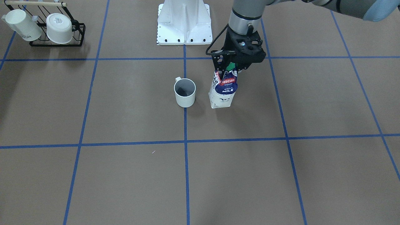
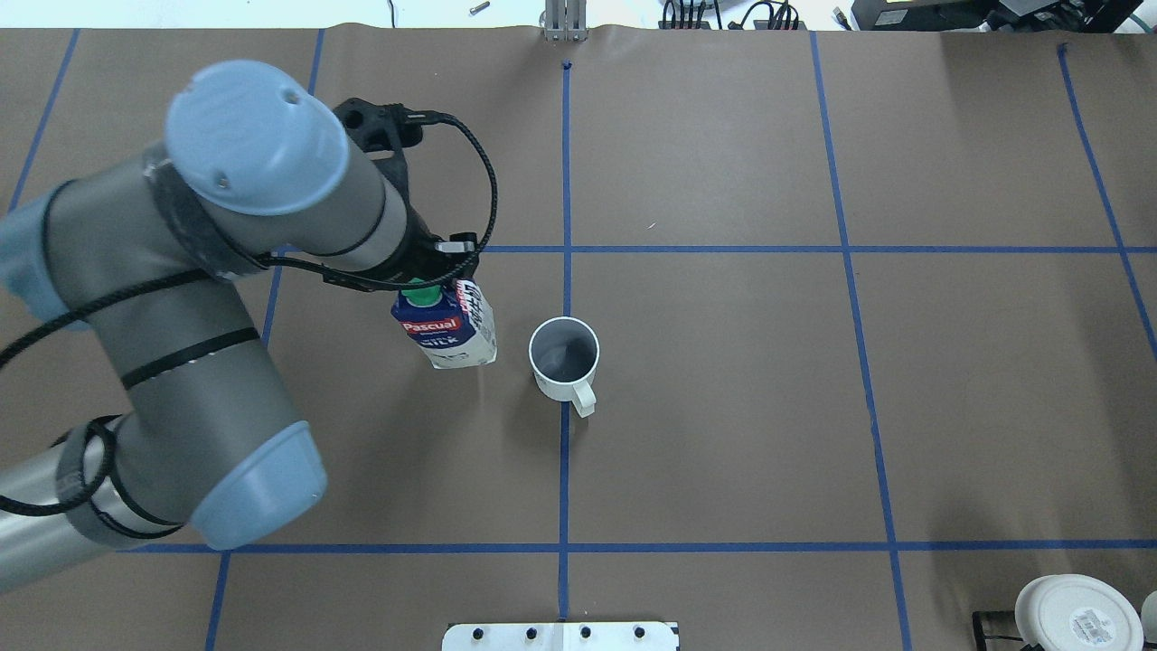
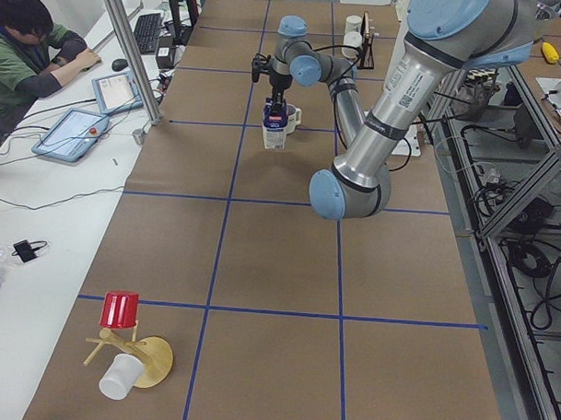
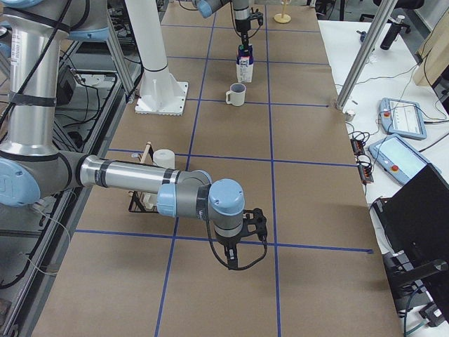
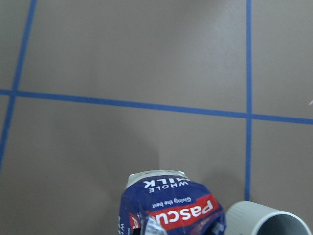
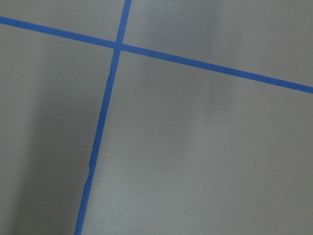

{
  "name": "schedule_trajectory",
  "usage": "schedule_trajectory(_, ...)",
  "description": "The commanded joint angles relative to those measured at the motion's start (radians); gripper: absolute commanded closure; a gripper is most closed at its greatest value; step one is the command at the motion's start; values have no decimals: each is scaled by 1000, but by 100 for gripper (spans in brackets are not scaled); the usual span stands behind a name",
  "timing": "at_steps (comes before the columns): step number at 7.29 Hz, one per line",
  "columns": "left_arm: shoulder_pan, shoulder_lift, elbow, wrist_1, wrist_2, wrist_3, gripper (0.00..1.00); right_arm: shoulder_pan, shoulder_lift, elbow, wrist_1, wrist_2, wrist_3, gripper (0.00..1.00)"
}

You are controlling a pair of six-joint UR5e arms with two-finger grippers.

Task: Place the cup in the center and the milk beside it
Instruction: 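Carry the milk carton with the left gripper beside the white mug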

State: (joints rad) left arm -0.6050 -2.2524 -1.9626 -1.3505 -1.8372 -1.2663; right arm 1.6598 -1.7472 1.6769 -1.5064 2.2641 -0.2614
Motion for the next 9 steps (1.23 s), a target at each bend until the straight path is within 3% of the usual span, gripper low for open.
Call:
schedule_trajectory(1,54,-41,39,8,36,-16,100,-2,0,-6,0,0,1,0)
schedule_trajectory(7,59,-39,99,-64,36,-5,100,-2,3,-14,0,0,2,0)
schedule_trajectory(8,59,-39,99,-65,38,-4,96,-2,3,-14,0,0,2,0)
schedule_trajectory(9,59,-38,99,-65,38,-2,36,0,5,-14,0,0,2,0)
